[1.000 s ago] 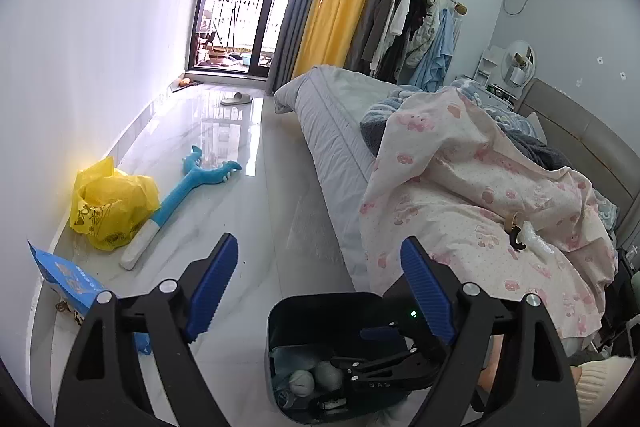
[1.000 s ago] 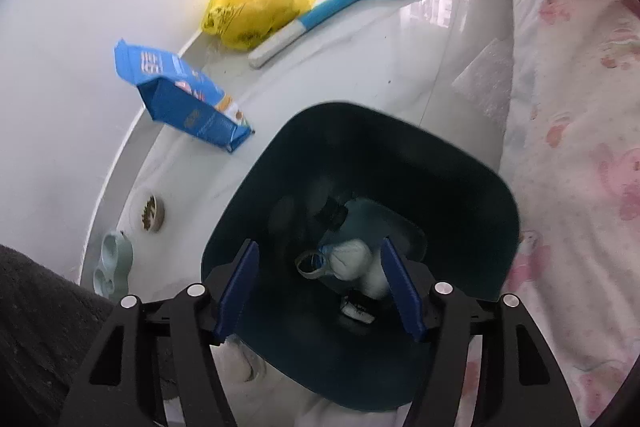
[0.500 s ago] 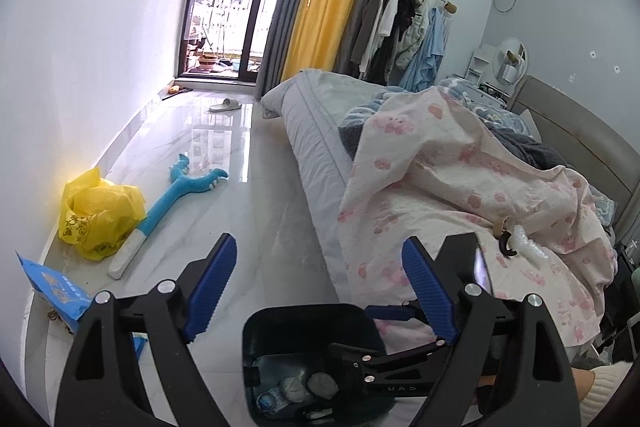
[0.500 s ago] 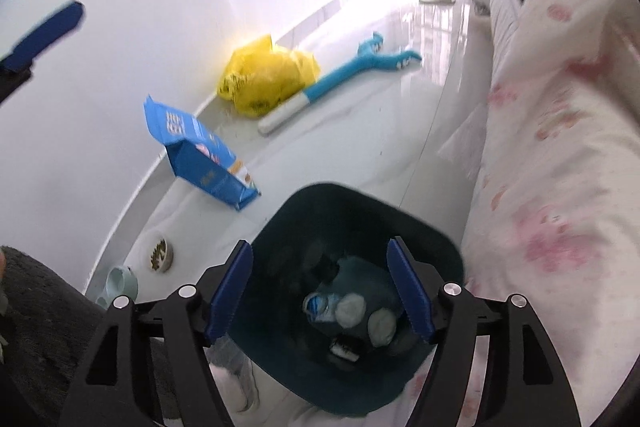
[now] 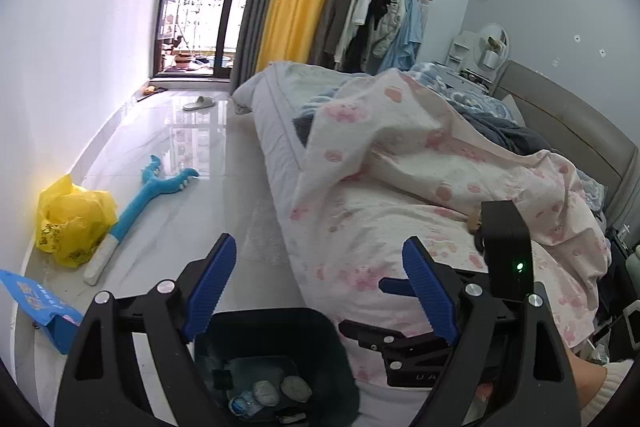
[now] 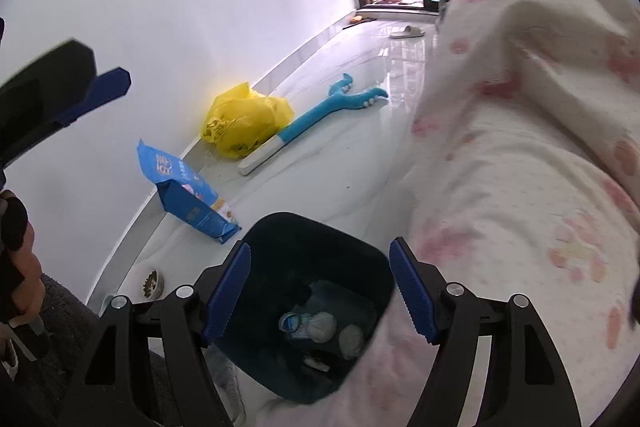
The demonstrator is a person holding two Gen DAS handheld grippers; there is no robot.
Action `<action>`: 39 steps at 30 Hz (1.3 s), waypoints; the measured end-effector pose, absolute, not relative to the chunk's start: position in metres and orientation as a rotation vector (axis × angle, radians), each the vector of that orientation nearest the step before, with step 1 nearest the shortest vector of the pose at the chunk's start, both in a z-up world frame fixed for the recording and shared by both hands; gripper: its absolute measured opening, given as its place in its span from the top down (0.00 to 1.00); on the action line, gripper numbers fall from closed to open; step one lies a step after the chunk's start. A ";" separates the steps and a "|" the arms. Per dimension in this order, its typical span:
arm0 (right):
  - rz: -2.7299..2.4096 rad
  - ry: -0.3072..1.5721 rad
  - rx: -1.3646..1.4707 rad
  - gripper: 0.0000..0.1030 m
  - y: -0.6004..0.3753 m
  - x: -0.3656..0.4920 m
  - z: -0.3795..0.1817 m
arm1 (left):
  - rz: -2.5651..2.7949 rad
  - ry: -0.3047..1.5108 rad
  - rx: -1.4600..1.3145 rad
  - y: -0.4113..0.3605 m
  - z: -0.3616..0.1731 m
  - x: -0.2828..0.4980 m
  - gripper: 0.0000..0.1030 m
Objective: Collect trash
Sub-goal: 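Move both tools back over the duvet toward the bubble-wrap rolls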
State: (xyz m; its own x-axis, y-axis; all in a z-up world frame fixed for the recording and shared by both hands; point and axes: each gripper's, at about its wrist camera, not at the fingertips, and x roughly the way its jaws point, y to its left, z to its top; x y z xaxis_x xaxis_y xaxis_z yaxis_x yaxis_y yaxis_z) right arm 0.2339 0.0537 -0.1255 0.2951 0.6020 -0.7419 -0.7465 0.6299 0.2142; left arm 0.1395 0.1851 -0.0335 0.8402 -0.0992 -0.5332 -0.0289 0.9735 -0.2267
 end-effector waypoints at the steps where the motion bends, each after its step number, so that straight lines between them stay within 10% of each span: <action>1: 0.897 0.892 -0.184 0.29 0.049 0.235 -0.124 | -0.043 0.576 -0.229 0.181 -0.034 0.142 0.16; 39: 0.579 0.755 -0.162 0.26 -0.164 0.271 -0.097 | -0.212 0.635 -0.088 0.029 -0.060 0.233 0.15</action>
